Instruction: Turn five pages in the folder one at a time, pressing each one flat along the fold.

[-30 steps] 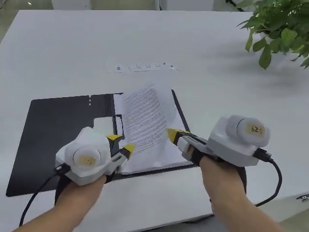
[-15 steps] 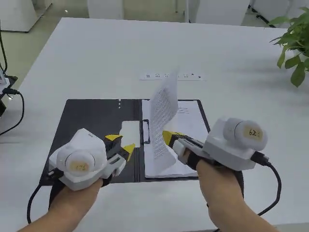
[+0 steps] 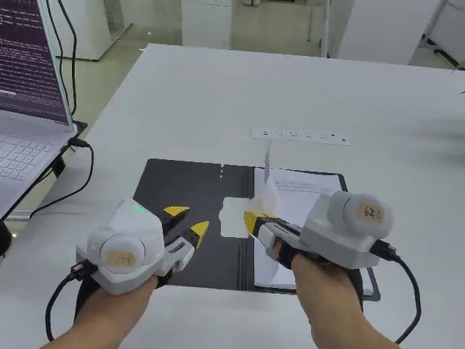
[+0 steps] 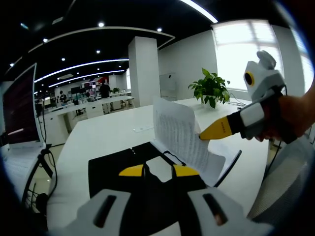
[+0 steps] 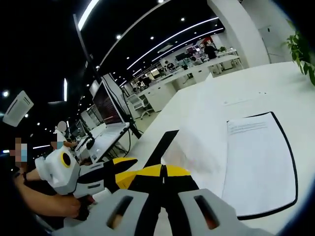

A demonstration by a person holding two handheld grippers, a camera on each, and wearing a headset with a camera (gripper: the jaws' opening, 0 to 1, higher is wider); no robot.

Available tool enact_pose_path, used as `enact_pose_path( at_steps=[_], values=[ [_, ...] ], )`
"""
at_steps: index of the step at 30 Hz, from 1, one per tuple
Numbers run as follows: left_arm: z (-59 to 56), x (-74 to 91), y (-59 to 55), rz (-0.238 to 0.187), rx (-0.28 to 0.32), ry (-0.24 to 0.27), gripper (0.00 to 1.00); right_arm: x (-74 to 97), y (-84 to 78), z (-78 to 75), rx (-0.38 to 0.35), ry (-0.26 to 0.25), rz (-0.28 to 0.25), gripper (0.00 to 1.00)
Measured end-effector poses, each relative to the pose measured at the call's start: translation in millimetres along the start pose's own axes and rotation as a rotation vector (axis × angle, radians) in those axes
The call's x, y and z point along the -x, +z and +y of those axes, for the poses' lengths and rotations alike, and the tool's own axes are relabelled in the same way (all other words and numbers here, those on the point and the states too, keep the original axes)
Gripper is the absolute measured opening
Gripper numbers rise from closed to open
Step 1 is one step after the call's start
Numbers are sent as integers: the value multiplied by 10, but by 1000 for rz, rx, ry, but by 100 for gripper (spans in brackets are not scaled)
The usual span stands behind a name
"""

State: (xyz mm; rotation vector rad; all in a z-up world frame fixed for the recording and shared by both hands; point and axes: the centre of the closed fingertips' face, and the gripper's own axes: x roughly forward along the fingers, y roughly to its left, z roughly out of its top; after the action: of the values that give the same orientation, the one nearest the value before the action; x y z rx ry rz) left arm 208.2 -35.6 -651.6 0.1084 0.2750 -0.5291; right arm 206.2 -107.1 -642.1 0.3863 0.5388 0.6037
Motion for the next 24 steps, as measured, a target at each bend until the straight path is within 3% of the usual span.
enact_pose_path(
  at_steps=[13, 24],
  values=[
    [169, 181, -81, 0, 32, 57, 19, -250, -146, 175, 0, 42, 54, 0],
    [328, 300, -140, 12, 35, 93, 19, -502, -423, 242, 17, 55, 136, 0]
  ],
)
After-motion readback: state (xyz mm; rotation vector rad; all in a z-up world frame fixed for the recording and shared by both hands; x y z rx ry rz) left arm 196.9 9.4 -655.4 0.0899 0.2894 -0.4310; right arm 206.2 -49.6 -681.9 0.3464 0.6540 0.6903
